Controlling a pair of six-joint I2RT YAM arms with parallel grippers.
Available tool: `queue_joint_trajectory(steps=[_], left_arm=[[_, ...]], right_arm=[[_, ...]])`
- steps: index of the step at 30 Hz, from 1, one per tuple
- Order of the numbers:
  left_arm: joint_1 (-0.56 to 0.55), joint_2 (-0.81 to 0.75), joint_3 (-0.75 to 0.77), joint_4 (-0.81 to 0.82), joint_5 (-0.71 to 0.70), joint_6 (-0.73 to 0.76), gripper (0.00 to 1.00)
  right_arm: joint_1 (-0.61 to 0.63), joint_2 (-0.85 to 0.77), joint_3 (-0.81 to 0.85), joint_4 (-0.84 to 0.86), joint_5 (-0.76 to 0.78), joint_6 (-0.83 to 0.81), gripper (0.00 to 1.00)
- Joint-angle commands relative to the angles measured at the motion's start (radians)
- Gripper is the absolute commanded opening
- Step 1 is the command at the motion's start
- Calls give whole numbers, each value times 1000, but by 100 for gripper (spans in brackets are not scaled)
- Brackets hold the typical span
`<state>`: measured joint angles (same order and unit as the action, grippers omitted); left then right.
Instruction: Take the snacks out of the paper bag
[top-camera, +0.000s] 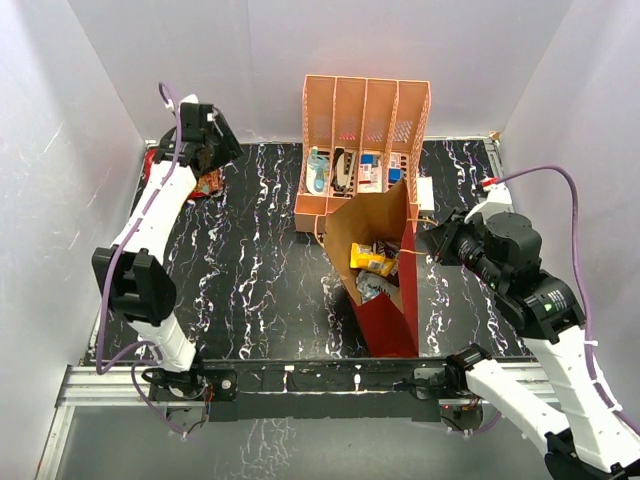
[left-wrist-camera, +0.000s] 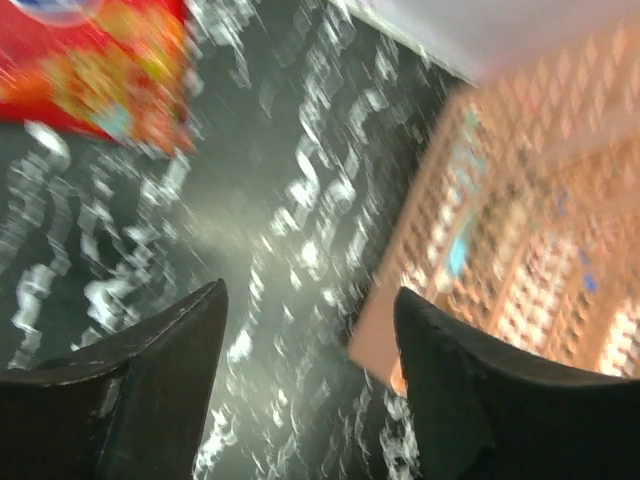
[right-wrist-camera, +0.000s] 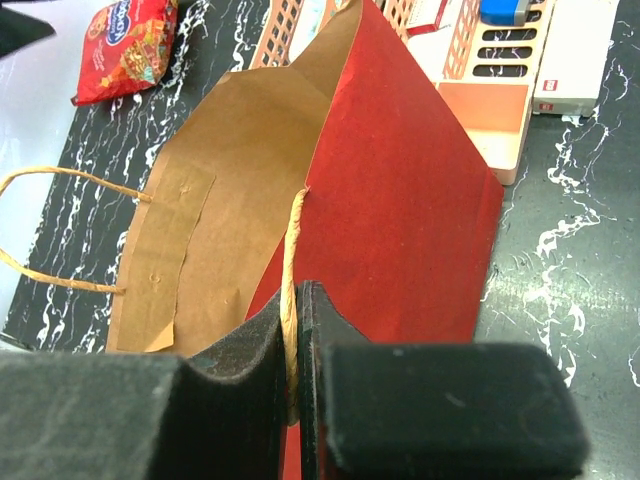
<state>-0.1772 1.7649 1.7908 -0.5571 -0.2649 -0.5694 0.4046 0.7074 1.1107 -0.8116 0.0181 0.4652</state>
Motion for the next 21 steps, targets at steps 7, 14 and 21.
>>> queue_joint_trajectory(steps=[7, 14, 21], left_arm=[[-91, -343, -325, 252, 780, -41, 98], [-324, -147, -88, 84, 726, 111, 98], [-467, -5, 32, 36, 752, 184, 98]], right_arm=[[0, 38, 42, 39, -29, -36, 8], [0, 57, 42, 34, -99, -81, 8], [0, 83, 174, -71, -47, -85, 8]])
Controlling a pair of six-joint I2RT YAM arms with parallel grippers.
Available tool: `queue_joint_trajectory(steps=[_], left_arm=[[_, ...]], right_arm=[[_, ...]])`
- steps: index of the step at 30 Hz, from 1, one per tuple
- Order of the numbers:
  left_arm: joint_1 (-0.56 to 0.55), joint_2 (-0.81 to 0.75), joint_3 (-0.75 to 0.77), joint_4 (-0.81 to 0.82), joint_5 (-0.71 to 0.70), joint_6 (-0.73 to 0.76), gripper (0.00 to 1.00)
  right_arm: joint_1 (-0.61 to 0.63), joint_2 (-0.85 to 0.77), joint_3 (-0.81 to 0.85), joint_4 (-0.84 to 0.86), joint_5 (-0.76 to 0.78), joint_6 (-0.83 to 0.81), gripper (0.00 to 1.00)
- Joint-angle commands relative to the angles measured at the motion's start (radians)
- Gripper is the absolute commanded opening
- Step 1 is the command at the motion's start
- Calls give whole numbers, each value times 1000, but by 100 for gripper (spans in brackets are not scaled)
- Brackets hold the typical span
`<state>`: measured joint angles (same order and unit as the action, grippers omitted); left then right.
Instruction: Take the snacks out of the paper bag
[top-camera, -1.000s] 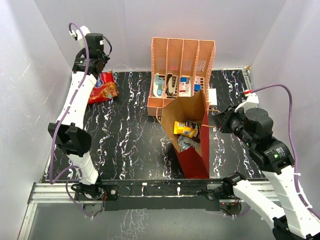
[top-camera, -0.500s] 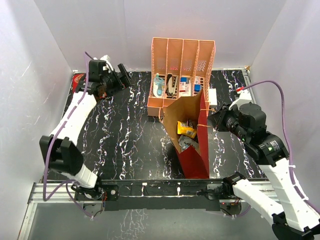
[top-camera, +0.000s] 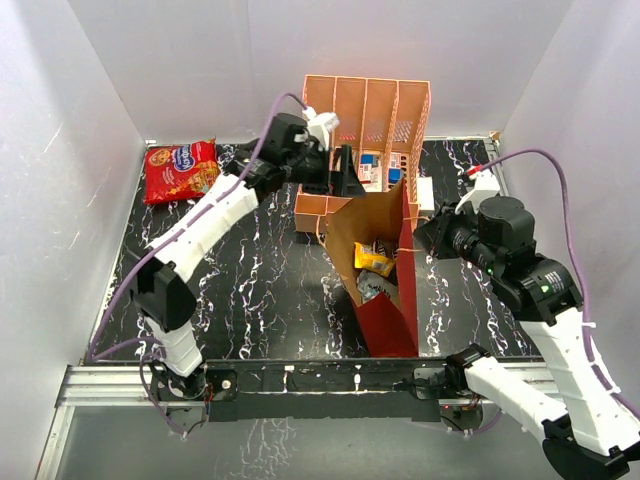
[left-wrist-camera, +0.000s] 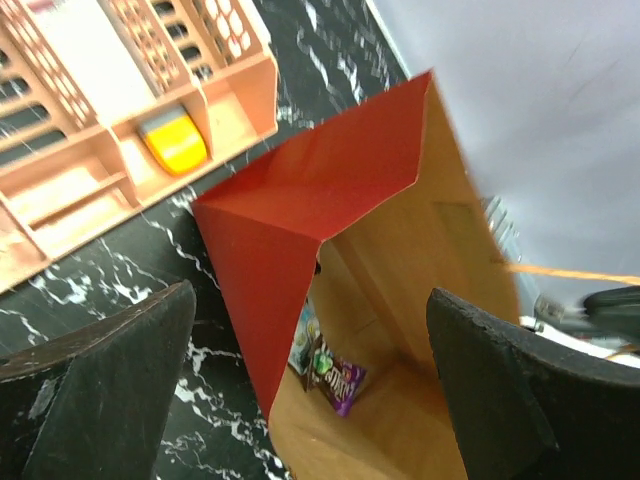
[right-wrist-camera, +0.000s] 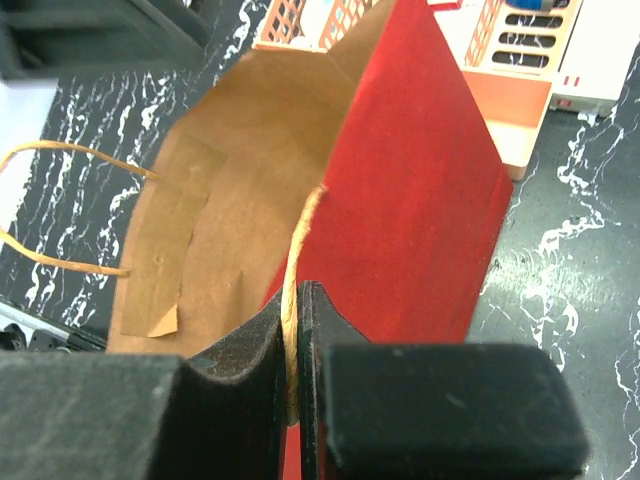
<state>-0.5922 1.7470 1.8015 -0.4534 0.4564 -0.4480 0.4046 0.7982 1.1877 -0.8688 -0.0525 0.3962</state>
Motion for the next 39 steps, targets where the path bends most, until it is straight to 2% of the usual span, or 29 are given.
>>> queue_joint_trajectory(steps=[1, 4, 6, 11, 17, 21, 27, 29, 32, 35, 36, 37, 39], left_arm=[[-67, 15, 13, -59, 39, 66, 98], [-111, 20, 16, -90, -43, 100, 97], [-126, 32, 30, -119, -115, 116, 91], [-148, 56, 49, -168, -226, 124, 69], [-153, -4, -41, -143, -311, 105, 35], [-153, -76, -118, -119, -346, 84, 16], [-155, -142, -222, -42, -229, 5, 10], [-157, -163, -250, -19, -184, -22, 12], [-158, -207, -258, -30, -194, -7, 23], [-158, -243, -239, -87, -281, 58, 54], [-158, -246, -228, -108, -321, 78, 65], [-158, -240, -216, -138, -347, 96, 81], [-158, -213, -187, -210, -434, 102, 96]], right_arm=[[0, -8, 109, -19, 35, -13, 8], [0, -5, 133, -37, 65, -9, 7], [0, -5, 147, -49, 84, -12, 8], [-1, 6, 215, -78, 182, -96, 8], [0, 97, 345, -60, 273, -231, 8], [0, 155, 370, 30, 317, -312, 8], [0, 244, 364, 115, 306, -572, 8], [1, 242, 352, 118, 241, -690, 8], [3, 182, 307, 127, 43, -770, 8], [3, 127, 269, 101, -215, -775, 8], [3, 107, 243, 101, -271, -761, 8], [3, 88, 216, 94, -318, -745, 8], [3, 52, 164, 76, -370, -708, 8]])
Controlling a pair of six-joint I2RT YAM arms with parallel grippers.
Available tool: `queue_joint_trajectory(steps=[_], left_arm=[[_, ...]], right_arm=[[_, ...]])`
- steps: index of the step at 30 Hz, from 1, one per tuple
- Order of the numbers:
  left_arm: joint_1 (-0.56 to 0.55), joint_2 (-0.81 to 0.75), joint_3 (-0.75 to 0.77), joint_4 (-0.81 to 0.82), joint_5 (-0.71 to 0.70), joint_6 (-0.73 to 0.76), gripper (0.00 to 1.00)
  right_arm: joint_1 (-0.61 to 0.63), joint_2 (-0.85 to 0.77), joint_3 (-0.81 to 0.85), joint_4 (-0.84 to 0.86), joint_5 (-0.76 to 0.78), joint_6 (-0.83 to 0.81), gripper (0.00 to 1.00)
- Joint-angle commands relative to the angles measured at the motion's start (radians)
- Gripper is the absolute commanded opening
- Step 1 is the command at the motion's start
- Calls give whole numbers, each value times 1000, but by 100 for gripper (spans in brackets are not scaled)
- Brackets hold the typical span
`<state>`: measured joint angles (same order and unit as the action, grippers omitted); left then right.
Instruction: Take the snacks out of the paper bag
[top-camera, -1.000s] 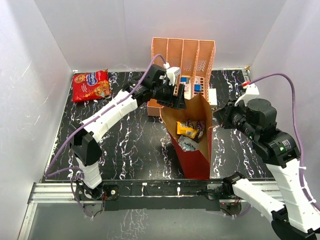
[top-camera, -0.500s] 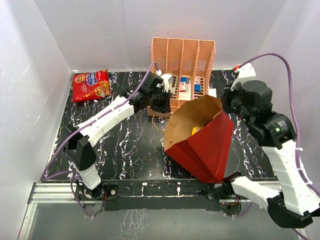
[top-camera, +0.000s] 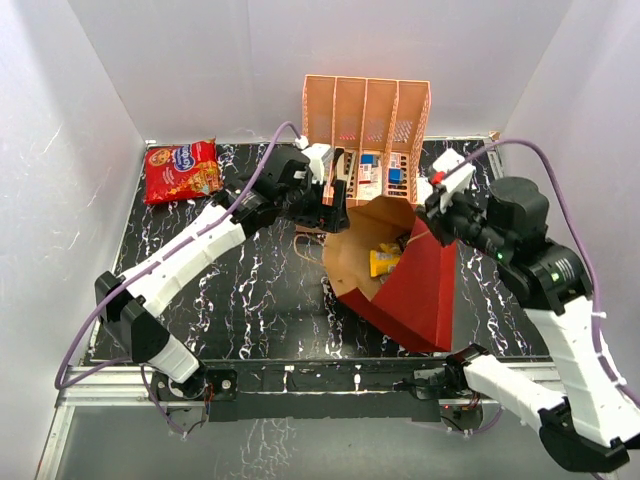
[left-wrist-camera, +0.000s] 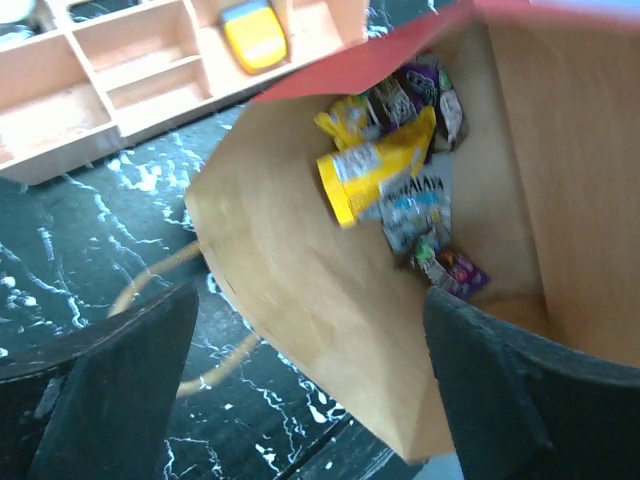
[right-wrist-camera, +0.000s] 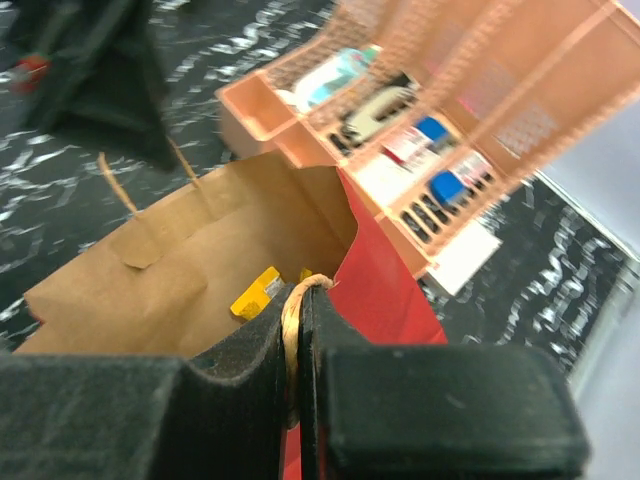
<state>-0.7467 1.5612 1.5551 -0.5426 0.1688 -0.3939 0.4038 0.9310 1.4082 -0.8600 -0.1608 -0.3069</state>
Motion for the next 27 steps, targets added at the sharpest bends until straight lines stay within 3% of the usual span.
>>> queue_joint_trajectory(steps=[1, 4, 9, 15, 19, 24, 27], left_arm=[[-2, -17, 63, -153, -174, 41, 98], [-2, -60, -18, -163, -172, 11, 98], [-3, -243, -270, 4, -14, -61, 98], [-8, -399, -446, 159, 126, -118, 98], [-10, -401, -476, 151, 81, -85, 98], [-9, -349, -415, 111, -32, -40, 98], [-9, -293, -385, 89, -45, -13, 98]], right_arm=[[4, -98, -81, 62, -268, 13, 8], [4, -148, -138, 68, -249, 100, 8], [4, -228, -251, 104, -409, 200, 8], [4, -266, -318, 91, -550, 276, 8], [4, -267, -283, 90, -516, 324, 8], [4, -206, -169, 61, -242, 416, 8], [4, -189, -135, 72, -320, 356, 8]])
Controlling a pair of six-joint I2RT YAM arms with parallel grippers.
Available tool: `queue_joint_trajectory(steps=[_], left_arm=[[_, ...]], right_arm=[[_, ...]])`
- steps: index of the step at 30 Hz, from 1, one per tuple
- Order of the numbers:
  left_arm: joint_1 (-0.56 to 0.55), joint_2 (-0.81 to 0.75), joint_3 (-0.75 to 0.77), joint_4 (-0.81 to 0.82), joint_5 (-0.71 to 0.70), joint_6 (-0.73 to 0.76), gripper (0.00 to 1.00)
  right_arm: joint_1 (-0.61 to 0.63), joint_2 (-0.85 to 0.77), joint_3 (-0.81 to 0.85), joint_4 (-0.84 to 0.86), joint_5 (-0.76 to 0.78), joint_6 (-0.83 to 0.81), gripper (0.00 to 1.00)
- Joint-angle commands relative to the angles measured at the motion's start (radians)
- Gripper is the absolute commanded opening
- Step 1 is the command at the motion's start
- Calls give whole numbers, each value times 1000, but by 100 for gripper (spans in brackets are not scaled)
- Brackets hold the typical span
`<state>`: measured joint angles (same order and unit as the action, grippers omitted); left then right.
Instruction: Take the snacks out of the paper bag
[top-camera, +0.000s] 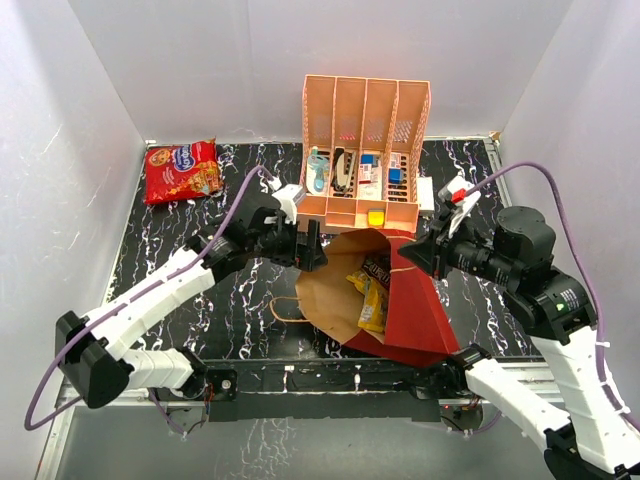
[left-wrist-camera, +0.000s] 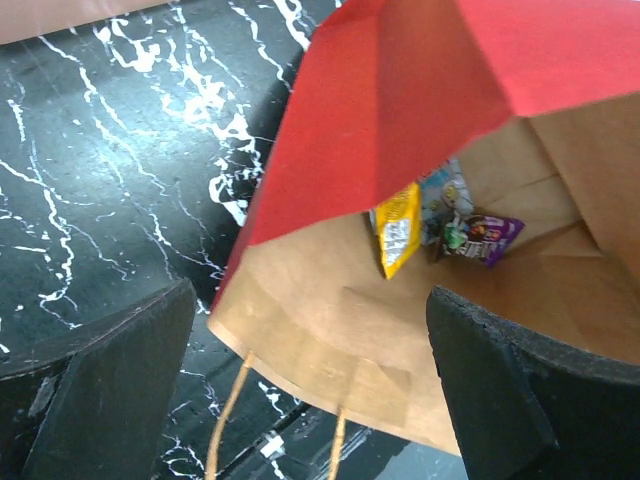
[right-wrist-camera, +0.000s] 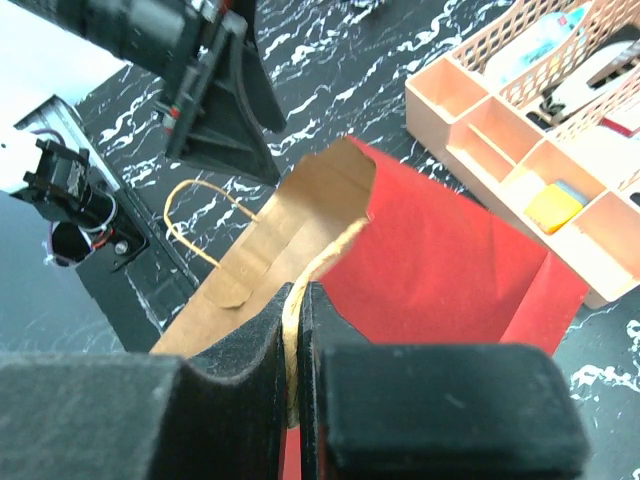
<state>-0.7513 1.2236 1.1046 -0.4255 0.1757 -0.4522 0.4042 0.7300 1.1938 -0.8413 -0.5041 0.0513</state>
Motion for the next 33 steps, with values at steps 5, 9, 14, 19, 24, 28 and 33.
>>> queue_joint_trajectory(steps=[5, 9, 14, 19, 24, 28, 33], left_arm=[[-4, 25, -6, -77, -60, -7, 98], [-5, -41, -148, -20, -10, -81, 98], [-5, 0, -233, 77, 30, -208, 88], [-5, 24, -252, 68, 18, -285, 68], [-4, -1, -254, 76, 20, -358, 34], [-5, -34, -255, 83, 43, -432, 9], [-4, -130, -268, 71, 32, -516, 0]], right_arm=[[3, 44, 119, 31, 69, -34, 8], [3, 44, 126, 12, 62, -42, 8], [4, 21, 122, 43, 52, -31, 7], [3, 25, 104, 89, 85, -1, 8], [3, 61, 93, 141, 86, 28, 8], [3, 131, 152, 150, 60, 29, 8], [3, 211, 226, 152, 23, 11, 8]])
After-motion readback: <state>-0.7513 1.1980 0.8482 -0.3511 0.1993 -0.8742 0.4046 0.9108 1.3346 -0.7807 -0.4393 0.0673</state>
